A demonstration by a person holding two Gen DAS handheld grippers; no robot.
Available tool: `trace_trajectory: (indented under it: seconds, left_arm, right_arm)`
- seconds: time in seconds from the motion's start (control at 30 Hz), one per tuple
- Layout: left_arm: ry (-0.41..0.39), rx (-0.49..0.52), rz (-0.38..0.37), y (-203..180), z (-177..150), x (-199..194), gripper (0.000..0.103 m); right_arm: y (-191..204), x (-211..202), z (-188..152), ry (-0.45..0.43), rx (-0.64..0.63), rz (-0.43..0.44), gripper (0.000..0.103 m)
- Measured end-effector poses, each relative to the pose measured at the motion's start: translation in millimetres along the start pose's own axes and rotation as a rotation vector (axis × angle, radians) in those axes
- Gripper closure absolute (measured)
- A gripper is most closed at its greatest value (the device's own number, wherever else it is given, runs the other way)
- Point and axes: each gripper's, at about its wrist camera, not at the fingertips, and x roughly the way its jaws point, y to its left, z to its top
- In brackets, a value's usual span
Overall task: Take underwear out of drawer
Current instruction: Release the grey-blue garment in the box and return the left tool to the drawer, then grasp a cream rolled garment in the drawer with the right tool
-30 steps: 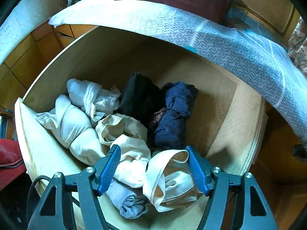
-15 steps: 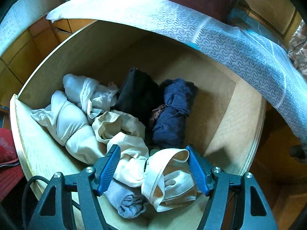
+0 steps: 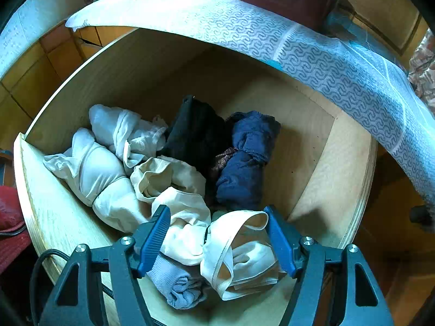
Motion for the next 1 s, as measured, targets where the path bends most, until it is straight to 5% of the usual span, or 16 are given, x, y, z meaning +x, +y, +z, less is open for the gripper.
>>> trace_trajectory:
  seconds: [0.4, 0.57, 0.77, 1.0]
  left_arm:
    - [-0.093, 0.268, -0.008, -15, -80, -108, 0.034]
    - [-0.034, 0.424, 0.015, -12, -140, -134, 0.034]
    - [0.044, 0.476, -0.003, -2, -206, -146, 0.034]
    - [0.229, 0.541, 0.032, 0, -275, -111, 0.034]
  right_arm:
    - [1, 2, 0, 0.010, -0.012, 0.002, 0.029]
    - [5, 7, 1, 0.076, -0.059, 0.011, 0.028]
    - [-3, 7, 2, 0.128, -0.072, 0.068, 0.032]
    - [-16, 2, 7, 0.171, -0.072, 0.047, 0.036]
